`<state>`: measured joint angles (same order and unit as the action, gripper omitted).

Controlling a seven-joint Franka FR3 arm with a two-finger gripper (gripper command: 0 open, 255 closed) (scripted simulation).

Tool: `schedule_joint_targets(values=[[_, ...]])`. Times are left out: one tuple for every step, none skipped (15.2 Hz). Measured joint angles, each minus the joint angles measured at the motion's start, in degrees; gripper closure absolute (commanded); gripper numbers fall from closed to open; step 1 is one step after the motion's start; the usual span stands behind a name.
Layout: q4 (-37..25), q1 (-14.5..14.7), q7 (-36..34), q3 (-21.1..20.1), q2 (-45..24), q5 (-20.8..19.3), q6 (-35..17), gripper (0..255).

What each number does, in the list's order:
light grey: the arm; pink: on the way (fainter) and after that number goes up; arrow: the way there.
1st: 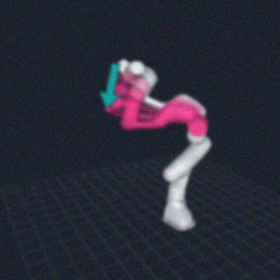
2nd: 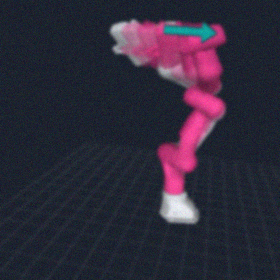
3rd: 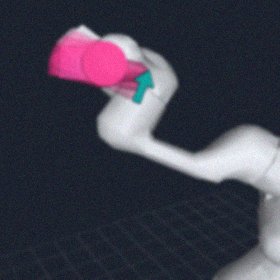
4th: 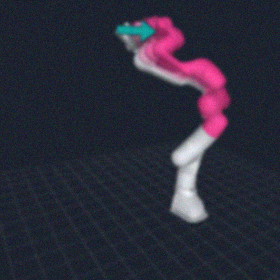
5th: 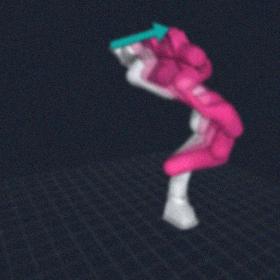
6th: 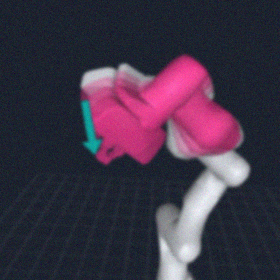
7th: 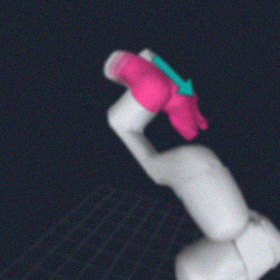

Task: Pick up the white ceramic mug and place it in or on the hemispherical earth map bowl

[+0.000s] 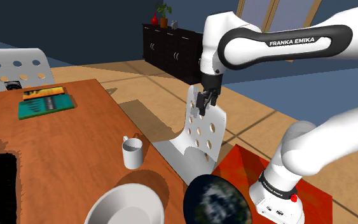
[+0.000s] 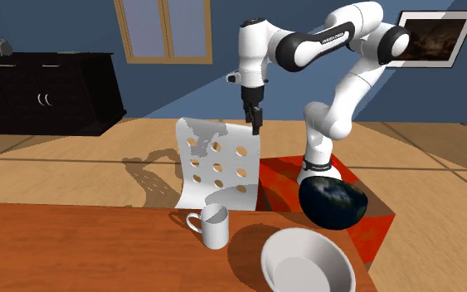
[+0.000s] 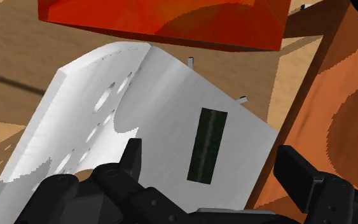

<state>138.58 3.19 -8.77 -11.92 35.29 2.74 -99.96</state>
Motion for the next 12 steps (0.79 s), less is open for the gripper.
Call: schedule_joint_targets(values=[[-0.48, 0.33, -1.35, -1.07, -1.21, 0.63, -0.96, 0], [-1.02, 0.58, -2.72, -2.18, -2.86, 1.15, -2.26, 0], [-1.50, 0.73, -3.81, -3.01, -4.19, 1.50, -3.34, 0], [-1.80, 0.81, -4.77, -3.76, -5.60, 1.75, -4.66, 0], [-2.00, 1.03, -6.03, -4.74, -6.93, 2.10, -6.03, 0], [-2.66, 1.07, -7.17, -5.62, -8.76, 2.21, -7.45, 0], [-3.59, 1.38, -8.89, -6.96, -10.58, 2.49, -8.58, 0], [-4.87, 1.39, -10.12, -7.82, -12.38, 2.42, -9.31, 0], [-6.01, 1.55, -11.75, -9.00, -14.46, 2.38, -10.46, 0], [-6.70, 1.66, -13.08, -9.90, -16.03, 2.28, -11.55, 0], [-8.30, 1.61, -14.53, -10.84, -18.35, 1.82, -12.48, 0], [-8.85, 1.70, -15.82, -11.64, -20.00, 1.53, -13.73, 0]])
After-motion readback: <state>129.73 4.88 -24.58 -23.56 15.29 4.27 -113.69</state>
